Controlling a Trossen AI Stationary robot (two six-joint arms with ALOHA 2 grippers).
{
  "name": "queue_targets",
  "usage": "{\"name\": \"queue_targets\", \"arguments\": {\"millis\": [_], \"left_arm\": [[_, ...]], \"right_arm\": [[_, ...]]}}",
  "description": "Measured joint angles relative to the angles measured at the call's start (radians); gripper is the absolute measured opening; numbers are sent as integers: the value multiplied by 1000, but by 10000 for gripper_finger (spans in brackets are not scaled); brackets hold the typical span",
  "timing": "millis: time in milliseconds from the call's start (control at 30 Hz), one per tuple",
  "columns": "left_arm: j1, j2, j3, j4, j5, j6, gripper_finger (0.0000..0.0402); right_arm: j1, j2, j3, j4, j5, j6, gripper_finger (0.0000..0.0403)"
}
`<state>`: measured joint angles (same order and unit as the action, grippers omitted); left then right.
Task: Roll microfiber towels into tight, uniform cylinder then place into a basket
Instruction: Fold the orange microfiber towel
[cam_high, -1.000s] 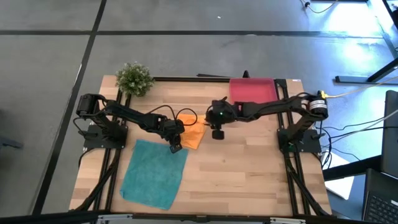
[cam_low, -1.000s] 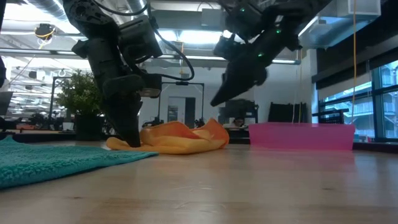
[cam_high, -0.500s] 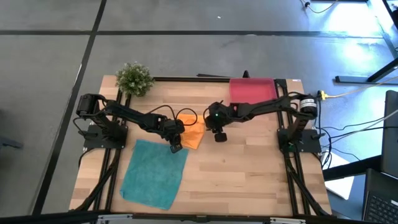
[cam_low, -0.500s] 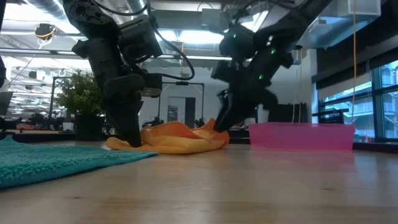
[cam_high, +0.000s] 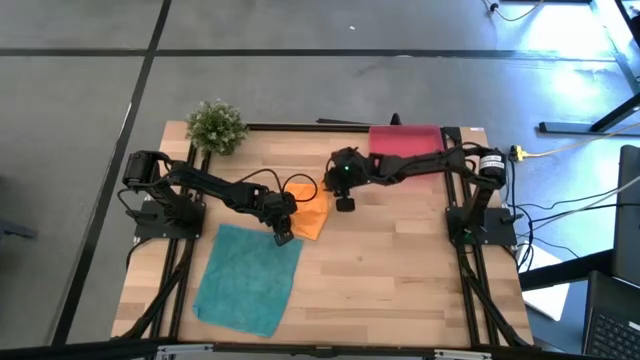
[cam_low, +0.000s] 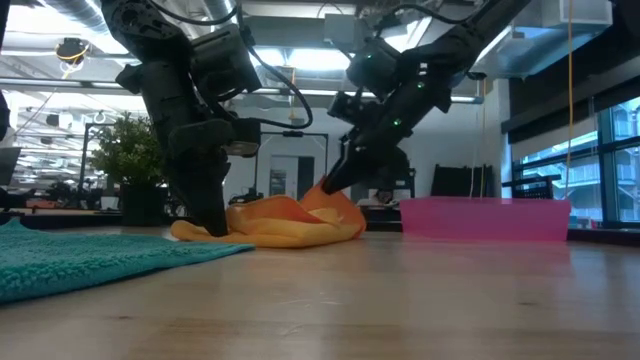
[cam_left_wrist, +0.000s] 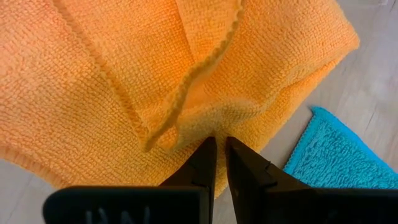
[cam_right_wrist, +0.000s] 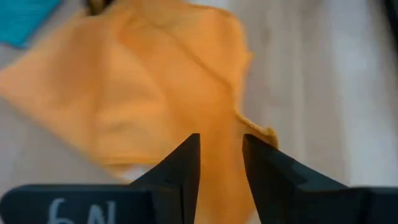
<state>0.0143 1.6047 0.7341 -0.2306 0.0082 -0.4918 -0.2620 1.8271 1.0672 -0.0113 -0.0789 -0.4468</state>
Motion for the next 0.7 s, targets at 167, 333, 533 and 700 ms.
{"name": "queue_targets", "arguments": {"millis": [167,333,533,700], "left_arm": [[0,0,0,0,0,0,27],[0,-3,1,0,11,-32,27],[0,-3,46,-83,40,-75,27],[12,-3,153,-304,32,-19,27]], "right_arm": [[-19,-3,0,-3,157,-1,122],[-3,-49,0,-18,188,17,122],[20,-125,0,-60,81,172,122],[25,-115,0,-70,-131,304,122]]}}
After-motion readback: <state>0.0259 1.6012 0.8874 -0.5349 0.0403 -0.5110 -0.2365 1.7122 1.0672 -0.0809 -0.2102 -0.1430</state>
